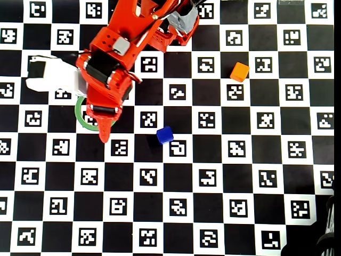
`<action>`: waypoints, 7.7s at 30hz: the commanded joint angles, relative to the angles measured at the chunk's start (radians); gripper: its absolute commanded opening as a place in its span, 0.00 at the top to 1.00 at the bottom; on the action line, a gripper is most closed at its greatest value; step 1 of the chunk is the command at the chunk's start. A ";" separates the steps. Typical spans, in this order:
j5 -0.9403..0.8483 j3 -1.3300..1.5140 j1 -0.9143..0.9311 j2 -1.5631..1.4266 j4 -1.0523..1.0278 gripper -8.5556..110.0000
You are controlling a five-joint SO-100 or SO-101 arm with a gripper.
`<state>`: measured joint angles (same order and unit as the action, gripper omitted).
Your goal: Grab the red cube then put it in the green circle then put the blue cube on top and finally the orange cube on top
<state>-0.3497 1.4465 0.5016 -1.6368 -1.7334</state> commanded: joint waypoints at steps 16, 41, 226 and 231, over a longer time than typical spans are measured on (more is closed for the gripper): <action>0.327 0.034 -0.337 -0.143 0.014 0.49; 0.351 0.479 -0.397 -0.109 0.462 0.49; -0.316 -0.066 0.255 0.015 0.129 0.85; -0.348 -0.035 0.261 0.015 0.150 0.85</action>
<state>-0.6811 1.4189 0.7517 -1.5953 -1.5984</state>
